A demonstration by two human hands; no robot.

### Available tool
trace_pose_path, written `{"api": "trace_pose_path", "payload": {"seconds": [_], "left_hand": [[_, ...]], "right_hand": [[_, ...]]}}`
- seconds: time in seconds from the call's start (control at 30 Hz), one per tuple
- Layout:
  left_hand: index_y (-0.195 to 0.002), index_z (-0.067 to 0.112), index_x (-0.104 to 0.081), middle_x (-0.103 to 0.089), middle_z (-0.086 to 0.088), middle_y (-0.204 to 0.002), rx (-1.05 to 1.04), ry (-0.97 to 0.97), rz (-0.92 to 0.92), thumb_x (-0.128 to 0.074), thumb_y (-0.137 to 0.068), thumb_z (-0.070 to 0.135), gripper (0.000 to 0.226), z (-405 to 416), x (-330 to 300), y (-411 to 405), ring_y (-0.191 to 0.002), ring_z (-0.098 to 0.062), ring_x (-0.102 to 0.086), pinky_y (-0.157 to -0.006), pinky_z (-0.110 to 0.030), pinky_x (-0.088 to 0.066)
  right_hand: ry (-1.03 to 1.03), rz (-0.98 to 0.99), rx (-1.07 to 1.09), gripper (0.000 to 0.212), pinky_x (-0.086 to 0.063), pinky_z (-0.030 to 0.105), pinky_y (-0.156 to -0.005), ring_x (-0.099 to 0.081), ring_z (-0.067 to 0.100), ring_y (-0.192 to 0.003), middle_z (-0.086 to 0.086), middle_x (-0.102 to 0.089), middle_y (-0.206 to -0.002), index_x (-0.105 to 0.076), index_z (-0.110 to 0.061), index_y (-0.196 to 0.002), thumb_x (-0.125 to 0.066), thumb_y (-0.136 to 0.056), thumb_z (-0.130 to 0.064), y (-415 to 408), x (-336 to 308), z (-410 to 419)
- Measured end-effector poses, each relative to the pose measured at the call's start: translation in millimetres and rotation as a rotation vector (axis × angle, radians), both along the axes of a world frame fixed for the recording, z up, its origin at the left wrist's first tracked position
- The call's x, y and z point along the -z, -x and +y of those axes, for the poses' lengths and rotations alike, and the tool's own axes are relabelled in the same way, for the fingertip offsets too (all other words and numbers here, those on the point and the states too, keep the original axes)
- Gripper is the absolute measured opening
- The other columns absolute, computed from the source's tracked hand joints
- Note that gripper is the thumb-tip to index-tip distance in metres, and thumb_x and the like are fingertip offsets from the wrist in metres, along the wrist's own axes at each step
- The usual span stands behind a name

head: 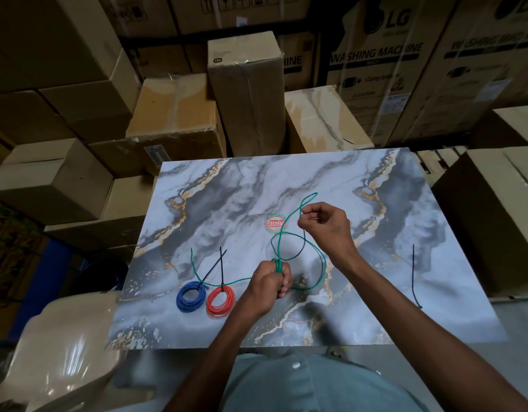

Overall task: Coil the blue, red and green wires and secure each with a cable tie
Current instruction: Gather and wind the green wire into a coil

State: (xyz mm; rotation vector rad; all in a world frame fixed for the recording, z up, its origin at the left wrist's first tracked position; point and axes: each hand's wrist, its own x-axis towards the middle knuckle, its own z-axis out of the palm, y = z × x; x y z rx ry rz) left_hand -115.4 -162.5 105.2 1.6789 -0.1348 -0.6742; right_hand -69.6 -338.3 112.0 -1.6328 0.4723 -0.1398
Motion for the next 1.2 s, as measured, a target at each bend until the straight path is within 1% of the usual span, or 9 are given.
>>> {"api": "trace_pose_path", "payload": {"seconds": [0.23, 0.3, 0.37, 0.47, 0.57, 0.77, 1.0, 1.13, 1.2], "left_hand": [[-0.050, 0.020, -0.050, -0.050, 0.006, -0.049, 0.073, -0.358, -0.173, -0.043, -0.059, 0.021, 0.012, 5, 18, 0, -0.051, -0.009, -0.047, -0.057, -0.027, -0.037], [-0.052, 0.015, -0.050, -0.050, 0.003, -0.052, 0.055, -0.410, -0.165, -0.043, -0.059, 0.023, 0.013, 6, 21, 0, -0.055, -0.017, -0.049, -0.056, -0.029, -0.037], [-0.058, 0.006, -0.051, -0.052, -0.008, -0.057, 0.026, -0.445, -0.188, -0.042, -0.061, 0.027, 0.023, 9, 28, -2, -0.060, -0.030, -0.051, -0.059, -0.042, -0.042], [-0.067, -0.002, -0.052, -0.056, -0.019, -0.066, 0.006, -0.500, -0.217, -0.039, -0.067, 0.031, 0.035, 13, 37, -3, -0.067, -0.036, -0.055, -0.064, -0.052, -0.044], [-0.070, -0.001, -0.053, -0.057, -0.019, -0.068, -0.005, -0.508, -0.246, -0.039, -0.071, 0.033, 0.037, 11, 37, 0, -0.069, -0.035, -0.057, -0.065, -0.051, -0.045], [-0.061, 0.018, -0.032, -0.039, -0.002, -0.059, -0.059, -0.584, -0.389, -0.053, -0.094, 0.019, 0.039, 9, 39, 3, -0.063, -0.027, -0.040, -0.061, -0.035, -0.027], [-0.063, 0.016, -0.031, -0.041, -0.004, -0.063, -0.044, -0.761, -0.462, -0.051, -0.096, 0.015, 0.038, 28, 45, 2, -0.064, -0.025, -0.042, -0.063, -0.034, -0.027], [-0.064, 0.016, -0.034, -0.042, -0.002, -0.062, -0.041, -0.790, -0.439, -0.052, -0.094, 0.011, 0.036, 35, 49, 1, -0.063, -0.024, -0.044, -0.061, -0.033, -0.029], [-0.062, 0.020, -0.030, -0.038, 0.002, -0.061, -0.060, -0.801, -0.439, -0.051, -0.096, 0.013, 0.040, 36, 46, 0, -0.062, -0.019, -0.042, -0.061, -0.030, -0.028]], "right_hand": [[0.117, -0.026, -0.070, 0.025, -0.043, 0.015, -0.058, -0.062, 0.001, -0.067, -0.017, -0.071, -0.072, -0.082, -0.020, -0.088, -0.059, -0.093, -0.011, -1, -14, -4], [0.158, -0.071, -0.084, 0.019, -0.046, 0.018, -0.064, -0.070, 0.011, -0.079, -0.007, -0.076, -0.081, -0.082, -0.019, -0.084, -0.065, -0.091, -0.017, -2, -19, -8], [0.127, -0.103, -0.184, 0.016, -0.047, 0.018, -0.064, -0.067, 0.011, -0.067, -0.006, -0.075, -0.075, -0.082, -0.012, -0.085, -0.068, -0.093, -0.014, -2, -25, -15], [-0.069, -0.056, -0.383, 0.019, -0.027, 0.021, -0.048, -0.034, 0.011, -0.046, -0.005, -0.056, -0.061, -0.080, 0.001, -0.094, -0.064, -0.098, -0.010, -5, -30, -23], [-0.226, 0.011, -0.427, 0.024, -0.025, 0.024, -0.049, -0.031, 0.015, -0.048, 0.009, -0.045, -0.066, -0.075, 0.007, -0.098, -0.057, -0.100, -0.008, -9, -28, -25], [-0.567, 0.185, -0.341, 0.030, -0.017, 0.020, -0.038, -0.017, 0.006, -0.043, -0.007, -0.023, -0.055, -0.070, 0.001, -0.109, -0.043, -0.104, -0.011, -16, -28, -24], [-0.802, 0.218, -0.233, 0.019, -0.007, 0.024, -0.038, -0.003, 0.012, -0.047, -0.008, -0.012, -0.051, -0.055, -0.010, -0.083, -0.041, -0.095, -0.013, -25, -23, -52], [-0.668, 0.226, -0.102, 0.022, -0.014, 0.023, -0.035, -0.014, 0.009, -0.038, -0.008, -0.022, -0.046, -0.043, -0.017, -0.073, -0.039, -0.095, -0.015, -32, -1, -74], [-0.338, 0.218, -0.034, 0.026, -0.016, 0.025, -0.041, -0.020, 0.013, -0.043, -0.006, -0.027, -0.048, -0.049, -0.014, -0.072, -0.043, -0.097, -0.015, -34, 10, -82]]}}
